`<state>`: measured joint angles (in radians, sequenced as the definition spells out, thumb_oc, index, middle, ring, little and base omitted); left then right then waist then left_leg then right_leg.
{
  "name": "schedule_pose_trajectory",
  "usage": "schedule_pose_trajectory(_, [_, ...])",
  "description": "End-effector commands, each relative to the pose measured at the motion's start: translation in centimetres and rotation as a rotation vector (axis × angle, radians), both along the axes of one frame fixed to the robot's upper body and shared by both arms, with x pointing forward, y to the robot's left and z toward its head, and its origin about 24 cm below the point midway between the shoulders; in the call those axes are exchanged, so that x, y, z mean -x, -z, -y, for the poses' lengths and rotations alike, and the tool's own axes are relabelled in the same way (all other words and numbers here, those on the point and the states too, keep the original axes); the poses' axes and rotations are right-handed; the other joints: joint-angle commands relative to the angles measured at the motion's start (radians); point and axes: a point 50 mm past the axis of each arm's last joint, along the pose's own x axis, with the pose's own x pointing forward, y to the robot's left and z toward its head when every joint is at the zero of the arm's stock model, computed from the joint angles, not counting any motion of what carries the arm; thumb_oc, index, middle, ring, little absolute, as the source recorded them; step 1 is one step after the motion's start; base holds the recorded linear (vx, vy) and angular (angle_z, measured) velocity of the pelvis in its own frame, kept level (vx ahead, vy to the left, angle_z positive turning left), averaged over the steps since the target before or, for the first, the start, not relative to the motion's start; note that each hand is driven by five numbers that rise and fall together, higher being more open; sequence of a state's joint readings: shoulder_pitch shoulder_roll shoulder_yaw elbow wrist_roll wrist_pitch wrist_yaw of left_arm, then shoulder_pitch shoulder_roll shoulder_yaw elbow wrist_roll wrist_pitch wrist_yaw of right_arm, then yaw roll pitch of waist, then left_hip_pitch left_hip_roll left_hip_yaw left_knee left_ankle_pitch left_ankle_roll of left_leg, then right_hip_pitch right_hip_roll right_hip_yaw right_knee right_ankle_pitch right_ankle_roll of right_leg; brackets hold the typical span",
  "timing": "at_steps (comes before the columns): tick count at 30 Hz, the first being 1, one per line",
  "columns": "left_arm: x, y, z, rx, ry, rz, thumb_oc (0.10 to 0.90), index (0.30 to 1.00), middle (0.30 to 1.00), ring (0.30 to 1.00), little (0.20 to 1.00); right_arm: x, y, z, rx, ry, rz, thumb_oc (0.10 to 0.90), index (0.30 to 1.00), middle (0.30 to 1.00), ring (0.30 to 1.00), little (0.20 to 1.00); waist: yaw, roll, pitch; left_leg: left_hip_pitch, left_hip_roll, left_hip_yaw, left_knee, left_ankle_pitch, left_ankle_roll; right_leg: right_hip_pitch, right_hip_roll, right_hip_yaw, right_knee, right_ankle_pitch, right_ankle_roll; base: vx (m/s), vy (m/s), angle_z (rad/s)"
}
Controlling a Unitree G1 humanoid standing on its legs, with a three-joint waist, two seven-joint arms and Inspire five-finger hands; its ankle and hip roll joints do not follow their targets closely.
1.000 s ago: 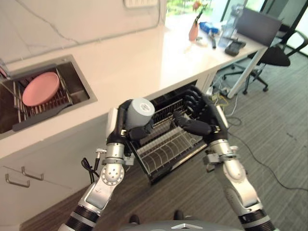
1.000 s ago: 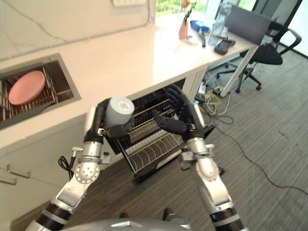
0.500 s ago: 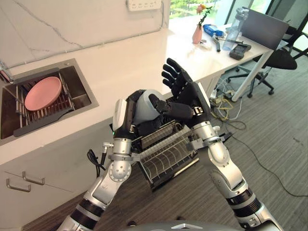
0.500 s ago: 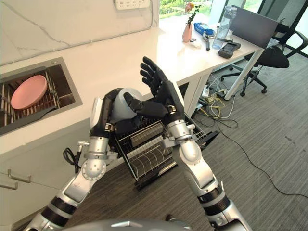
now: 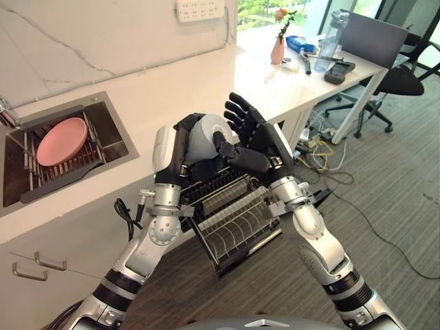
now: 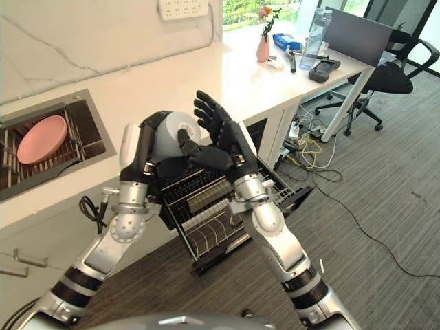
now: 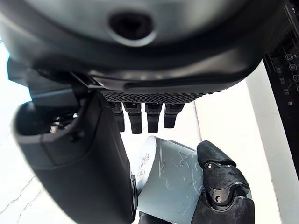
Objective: Place the dishes in the dishwasher.
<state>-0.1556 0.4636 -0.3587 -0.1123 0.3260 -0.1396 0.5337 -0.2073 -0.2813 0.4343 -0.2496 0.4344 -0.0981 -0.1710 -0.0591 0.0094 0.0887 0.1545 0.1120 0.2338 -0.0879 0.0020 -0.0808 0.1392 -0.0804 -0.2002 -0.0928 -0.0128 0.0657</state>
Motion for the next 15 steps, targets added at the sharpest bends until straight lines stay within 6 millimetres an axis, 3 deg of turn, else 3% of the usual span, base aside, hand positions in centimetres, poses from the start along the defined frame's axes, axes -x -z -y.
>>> schedule_pose_trajectory(1, [-1.3, -7.3, 0.2, -0.023, 0.039, 0.348, 0.4, 0.3, 0.3, 0.3, 0.3, 1.0, -4.4, -1.8, -0.095, -0.118, 0.209, 0.8, 0.9, 0.9, 0.9, 0.9, 0.004, -0.055, -0.086, -0.007, 0.119, 0.003, 0.001, 0.019, -0.088, -0.026, -0.145, -0.035, 0.006, 0.067, 0.129, 0.0, 0.0, 0.0])
schedule_pose_trajectory(15, [-2.6, -5.0, -0.5, -0.041, 0.016, 0.207, 0.4, 0.3, 0.3, 0.3, 0.3, 1.0, -4.5, -2.6, -0.106, -0.175, 0.223, 0.8, 0.9, 0.9, 0.9, 0.9, 0.002, -0.035, -0.09, -0.011, 0.117, -0.004, 0.001, 0.024, -0.09, -0.017, -0.146, -0.044, 0.006, 0.055, 0.124, 0.0, 0.0, 0.0])
